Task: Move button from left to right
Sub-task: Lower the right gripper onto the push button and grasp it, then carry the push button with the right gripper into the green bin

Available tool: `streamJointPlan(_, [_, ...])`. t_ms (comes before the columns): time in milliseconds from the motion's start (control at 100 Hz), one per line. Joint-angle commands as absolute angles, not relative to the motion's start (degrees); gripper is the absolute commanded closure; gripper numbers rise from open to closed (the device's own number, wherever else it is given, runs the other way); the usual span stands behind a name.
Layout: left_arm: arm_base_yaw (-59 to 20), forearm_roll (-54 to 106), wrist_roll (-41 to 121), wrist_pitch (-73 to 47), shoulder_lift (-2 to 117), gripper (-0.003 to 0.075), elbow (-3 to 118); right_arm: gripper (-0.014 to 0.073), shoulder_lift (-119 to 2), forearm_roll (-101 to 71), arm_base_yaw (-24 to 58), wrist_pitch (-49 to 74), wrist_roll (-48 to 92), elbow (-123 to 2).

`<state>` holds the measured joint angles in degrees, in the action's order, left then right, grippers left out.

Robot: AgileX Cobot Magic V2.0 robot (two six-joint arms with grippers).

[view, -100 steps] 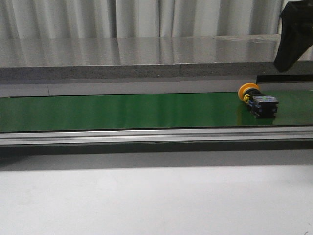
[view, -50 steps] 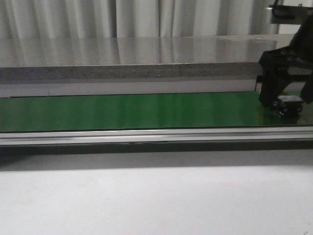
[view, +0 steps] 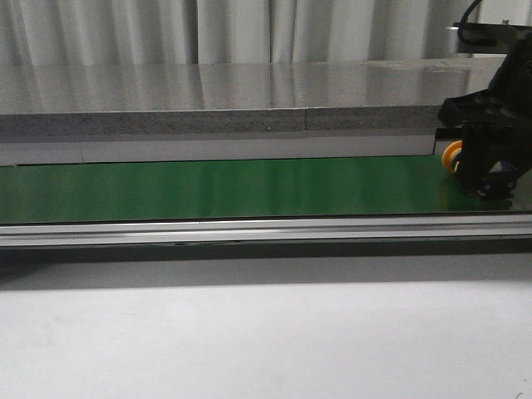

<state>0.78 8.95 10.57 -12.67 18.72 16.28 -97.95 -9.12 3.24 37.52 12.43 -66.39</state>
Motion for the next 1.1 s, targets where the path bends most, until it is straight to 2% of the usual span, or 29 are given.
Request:
streamJointPlan(0, [0.4, 9.6, 10.2, -8.0, 19.1, 0.0741, 17.9, 0.0391, -94.4, -8.8, 2.2, 37.9, 13.0, -68.7])
streamJointPlan(340, [0.4, 9.6, 10.2, -8.1, 19.1, 0.0741, 17.9, 0.0391, -90.2, -2.6, -9.4, 43.8, 13.0, -75.9])
streamJointPlan(650, [0.4, 9.6, 10.2, -8.1, 19.1, 0.0741, 17.9, 0.0391, -91.5, -0.5, -22.3, 40.0, 13.1, -76.7])
streamJointPlan(1090, [0.4, 9.6, 10.2, -8.1, 19.1, 0.0741, 17.9, 0.0391, -101.7, -0.5, -25.6, 38.1, 14.0, -76.7])
